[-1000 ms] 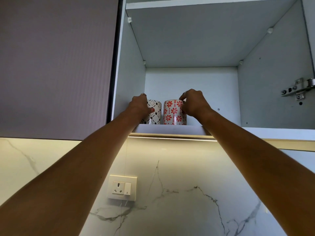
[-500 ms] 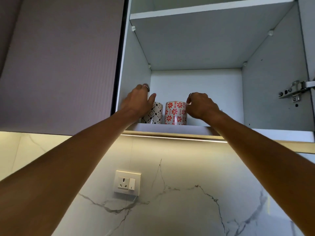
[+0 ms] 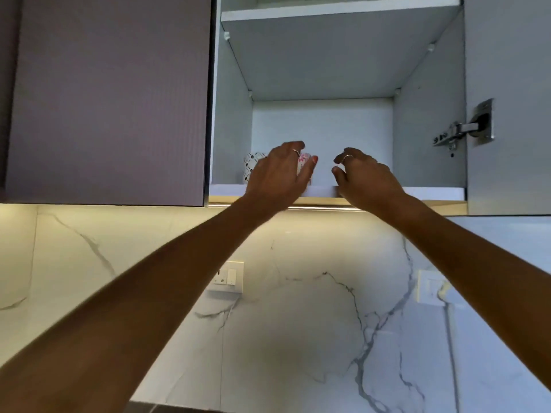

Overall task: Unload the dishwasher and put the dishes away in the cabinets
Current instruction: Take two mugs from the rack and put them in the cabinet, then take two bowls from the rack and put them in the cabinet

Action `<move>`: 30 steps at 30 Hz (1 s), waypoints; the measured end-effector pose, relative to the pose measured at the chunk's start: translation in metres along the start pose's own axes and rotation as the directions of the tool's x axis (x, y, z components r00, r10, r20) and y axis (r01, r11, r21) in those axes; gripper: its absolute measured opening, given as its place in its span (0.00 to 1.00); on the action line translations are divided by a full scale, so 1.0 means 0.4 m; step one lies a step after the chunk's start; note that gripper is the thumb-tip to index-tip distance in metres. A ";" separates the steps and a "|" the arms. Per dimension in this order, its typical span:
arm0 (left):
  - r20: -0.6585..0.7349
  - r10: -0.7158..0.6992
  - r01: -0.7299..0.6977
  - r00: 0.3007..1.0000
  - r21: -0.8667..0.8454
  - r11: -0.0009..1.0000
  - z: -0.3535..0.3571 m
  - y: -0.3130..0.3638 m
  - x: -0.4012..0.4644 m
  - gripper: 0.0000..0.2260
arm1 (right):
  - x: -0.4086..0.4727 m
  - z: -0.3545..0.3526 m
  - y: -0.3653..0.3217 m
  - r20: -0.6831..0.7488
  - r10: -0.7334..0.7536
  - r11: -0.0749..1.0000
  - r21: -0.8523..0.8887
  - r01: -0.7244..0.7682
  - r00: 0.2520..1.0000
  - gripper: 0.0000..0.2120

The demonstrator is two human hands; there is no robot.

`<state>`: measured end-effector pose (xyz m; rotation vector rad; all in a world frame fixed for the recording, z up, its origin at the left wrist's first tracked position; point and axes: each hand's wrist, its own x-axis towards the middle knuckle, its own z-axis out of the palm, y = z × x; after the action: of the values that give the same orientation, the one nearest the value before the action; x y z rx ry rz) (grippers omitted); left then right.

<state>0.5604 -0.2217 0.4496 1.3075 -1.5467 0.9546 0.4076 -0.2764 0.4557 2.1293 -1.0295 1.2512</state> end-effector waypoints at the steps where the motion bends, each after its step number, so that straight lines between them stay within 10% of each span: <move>1: -0.015 0.045 -0.045 0.999 -0.017 0.999 0.003 0.018 -0.028 0.21 | -0.023 -0.007 0.002 -0.027 -0.012 1.000 -0.024 0.011 1.000 0.18; 9: 0.041 0.220 -0.206 0.975 -0.225 0.952 0.018 0.089 -0.335 0.17 | -0.331 -0.015 0.008 -0.093 -0.051 0.986 -0.160 0.035 0.994 0.16; 13: 0.302 0.231 -0.134 0.925 -0.310 0.941 0.075 0.128 -0.493 0.19 | -0.520 -0.023 0.022 0.140 0.035 0.975 -0.220 -0.004 0.990 0.19; 19: 0.567 0.138 0.085 0.812 -0.349 0.933 0.121 0.228 -0.680 0.23 | -0.736 -0.117 0.022 0.488 0.215 0.933 -0.357 -0.031 0.846 0.24; 30: 0.803 0.314 0.132 0.506 -0.432 0.892 0.092 0.495 -0.920 0.25 | -1.136 -0.300 0.091 0.474 0.666 0.745 -0.467 -0.476 0.576 0.25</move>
<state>0.3845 -0.1087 0.0860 1.4248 -2.4374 -0.1562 0.1762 -0.0466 0.1151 2.0475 -2.2042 0.5114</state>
